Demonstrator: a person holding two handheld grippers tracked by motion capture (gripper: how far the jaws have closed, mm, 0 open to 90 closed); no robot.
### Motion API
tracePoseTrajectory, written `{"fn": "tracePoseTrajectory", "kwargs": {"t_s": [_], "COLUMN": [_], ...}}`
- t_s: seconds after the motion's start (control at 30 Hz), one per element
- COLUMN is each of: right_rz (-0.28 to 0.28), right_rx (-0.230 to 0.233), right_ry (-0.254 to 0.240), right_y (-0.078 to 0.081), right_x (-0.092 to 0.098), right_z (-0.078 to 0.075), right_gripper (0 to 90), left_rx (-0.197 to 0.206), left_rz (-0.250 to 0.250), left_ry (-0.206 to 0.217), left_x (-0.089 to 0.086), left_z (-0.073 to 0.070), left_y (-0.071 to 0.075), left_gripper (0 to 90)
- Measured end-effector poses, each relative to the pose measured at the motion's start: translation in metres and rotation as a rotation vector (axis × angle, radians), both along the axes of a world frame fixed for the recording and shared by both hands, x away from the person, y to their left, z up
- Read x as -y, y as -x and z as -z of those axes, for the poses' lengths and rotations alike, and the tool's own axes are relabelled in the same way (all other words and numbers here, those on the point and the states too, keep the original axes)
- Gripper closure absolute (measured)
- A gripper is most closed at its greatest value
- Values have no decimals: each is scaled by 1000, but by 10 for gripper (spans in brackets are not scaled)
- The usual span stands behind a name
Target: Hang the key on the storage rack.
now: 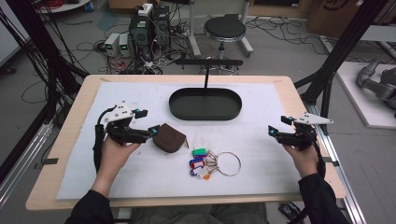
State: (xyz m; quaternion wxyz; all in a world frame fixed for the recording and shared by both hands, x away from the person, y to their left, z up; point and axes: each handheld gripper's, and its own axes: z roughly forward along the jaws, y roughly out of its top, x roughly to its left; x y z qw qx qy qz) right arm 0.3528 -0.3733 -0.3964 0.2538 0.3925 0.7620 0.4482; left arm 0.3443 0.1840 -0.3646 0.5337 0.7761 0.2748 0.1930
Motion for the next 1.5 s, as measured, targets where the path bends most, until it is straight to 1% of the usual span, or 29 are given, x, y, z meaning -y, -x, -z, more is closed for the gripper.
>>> {"fn": "tracePoseTrajectory", "kwargs": {"t_s": [0.03, 0.1, 0.13, 0.23, 0.33, 0.5, 0.57, 0.63, 0.7, 0.77, 0.8, 0.83, 1.0, 1.17, 1.27, 1.4, 1.47, 1.5], "right_rz": [0, -3, -3, -3, -3, -2, 0, 0, 3, 2, 2, 0, 0, -3, -2, -4, -4, -5], "right_rx": [0, 1, 1, 4, 0, -1, -1, 1, -4, -4, -4, -5, -3, -3, -9, -2, -3, -1], "right_ry": [0, 2, 2, 2, 2, -1, 3, 4, 3, 2, 2, 3, 3, 5, 7, 9, 11, 12], "right_y": [0, 1, 1, 1, 1, 1, 1, 1, 1, 0, 0, 0, -1, -1, 0, 1, 0, 0], "right_x": [0, -1, -1, -1, 0, 0, 0, 1, 1, 2, 2, 2, 2, 3, 2, 2, 2, 2], "right_z": [0, 0, 0, 0, 0, -1, 0, 0, 0, 0, 0, 0, 1, 1, 1, 1, 1, 1], "right_gripper": [271, 271, 271, 271, 271, 271, 271, 271, 271, 271, 271, 271, 271, 271, 271, 271, 271, 271], "left_rx": [0, -4, -6, 3, 0, -13, -24, -33, -42, -42, -45, -49, -76, -106, -124, -142, -155, -163], "left_rz": [9, 27, 36, 53, 72, 103, 118, 136, 158, 171, 177, 182, 225, 281, 318, 365, 385, 390], "left_ry": [-4, 1, -6, -3, -4, 1, -4, -19, -25, -29, -32, -36, -66, -80, -99, -120, -142, -146], "left_x": [3, 10, 13, 22, 29, 45, 53, 61, 71, 78, 82, 87, 110, 134, 150, 171, 180, 184], "left_z": [-1, -2, -3, -5, -7, -8, -8, -7, -6, -5, -4, -3, 1, 6, 10, 16, 19, 21], "left_y": [0, -1, -1, -2, -3, -7, -8, -11, -12, -14, -14, -15, -19, -22, -24, -24, -26, -26], "left_gripper": [230, 230, 230, 230, 230, 245, 251, 255, 289, 336, 336, 359, 375, 414, 418, 437, 448, 449]}}
